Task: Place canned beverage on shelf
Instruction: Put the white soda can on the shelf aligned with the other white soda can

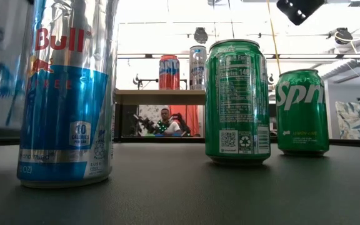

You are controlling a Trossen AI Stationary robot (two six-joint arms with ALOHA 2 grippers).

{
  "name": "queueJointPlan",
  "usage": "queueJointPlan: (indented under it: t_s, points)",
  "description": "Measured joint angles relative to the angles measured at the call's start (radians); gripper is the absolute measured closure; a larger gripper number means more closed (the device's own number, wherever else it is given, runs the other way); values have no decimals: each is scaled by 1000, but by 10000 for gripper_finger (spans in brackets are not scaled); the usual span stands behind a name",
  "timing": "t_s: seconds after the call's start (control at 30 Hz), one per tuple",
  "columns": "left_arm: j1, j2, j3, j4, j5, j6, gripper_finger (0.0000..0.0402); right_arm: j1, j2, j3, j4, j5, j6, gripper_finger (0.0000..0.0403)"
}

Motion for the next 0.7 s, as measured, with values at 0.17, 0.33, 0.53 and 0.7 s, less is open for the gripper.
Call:
queueJointPlan:
  t_s: [0.17,0.33,0.53,0.7]
  points:
    - [4,0,75,-37,16,-6,152,0,0,0,76,0,-14,122]
    - [14,0,142,-95,17,-10,152,0,0,30,78,5,-55,122]
    - [37,0,219,-159,10,-9,152,0,0,127,-13,105,-132,122]
    - [55,0,275,-174,-34,-9,151,0,8,234,-94,230,-165,113]
